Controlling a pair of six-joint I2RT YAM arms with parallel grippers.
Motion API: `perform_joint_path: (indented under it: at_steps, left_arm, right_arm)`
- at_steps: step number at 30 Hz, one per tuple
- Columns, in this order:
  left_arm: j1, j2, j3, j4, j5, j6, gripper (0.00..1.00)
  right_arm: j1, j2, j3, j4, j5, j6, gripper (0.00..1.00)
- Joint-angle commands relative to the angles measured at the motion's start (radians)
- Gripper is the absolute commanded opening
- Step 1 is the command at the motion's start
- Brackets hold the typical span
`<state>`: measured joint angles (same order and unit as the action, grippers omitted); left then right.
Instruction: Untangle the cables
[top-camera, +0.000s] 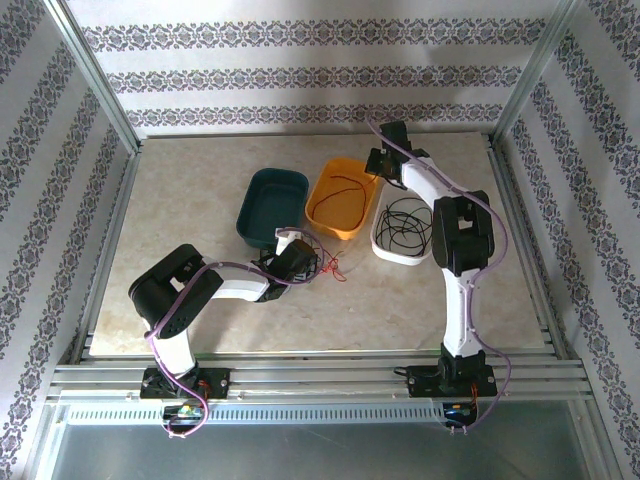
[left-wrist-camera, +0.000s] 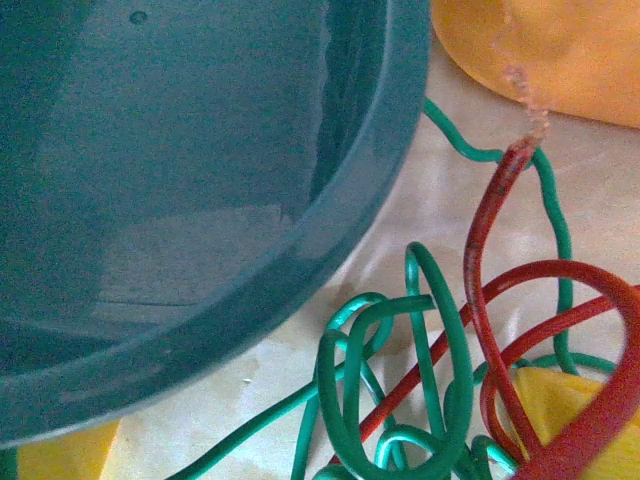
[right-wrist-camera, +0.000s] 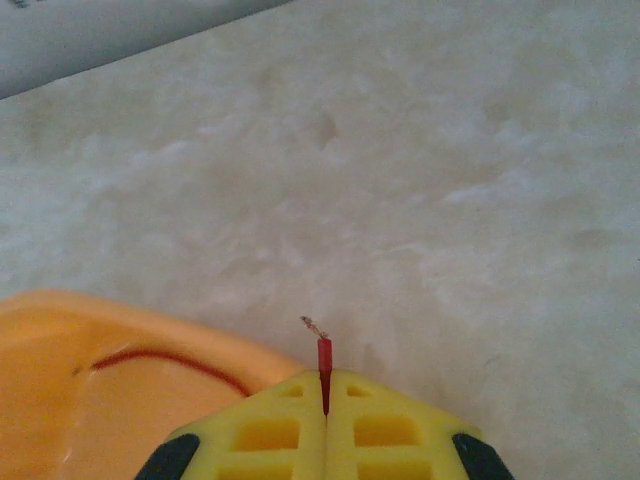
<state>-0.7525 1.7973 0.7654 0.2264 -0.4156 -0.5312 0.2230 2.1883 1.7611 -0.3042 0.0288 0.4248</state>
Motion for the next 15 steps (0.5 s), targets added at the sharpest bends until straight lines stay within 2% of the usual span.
perform_joint_path:
  at_steps: [1,6,15]
  left_arm:
    - [0.019,0.071,-0.029,-0.137,0.045,0.046,0.99]
    - [0.019,0.064,-0.032,-0.136,0.042,0.043,0.99]
    - [0.019,0.057,-0.035,-0.133,0.038,0.040,0.99]
  right_arm:
    - [0.053,-0.102,-0.055,0.049,0.057,-0.107,0.00]
    - [0.120,-0.124,-0.132,0.041,0.077,-0.185,0.00]
    - [0.191,-0.063,-0.194,-0.009,-0.023,-0.140,0.00]
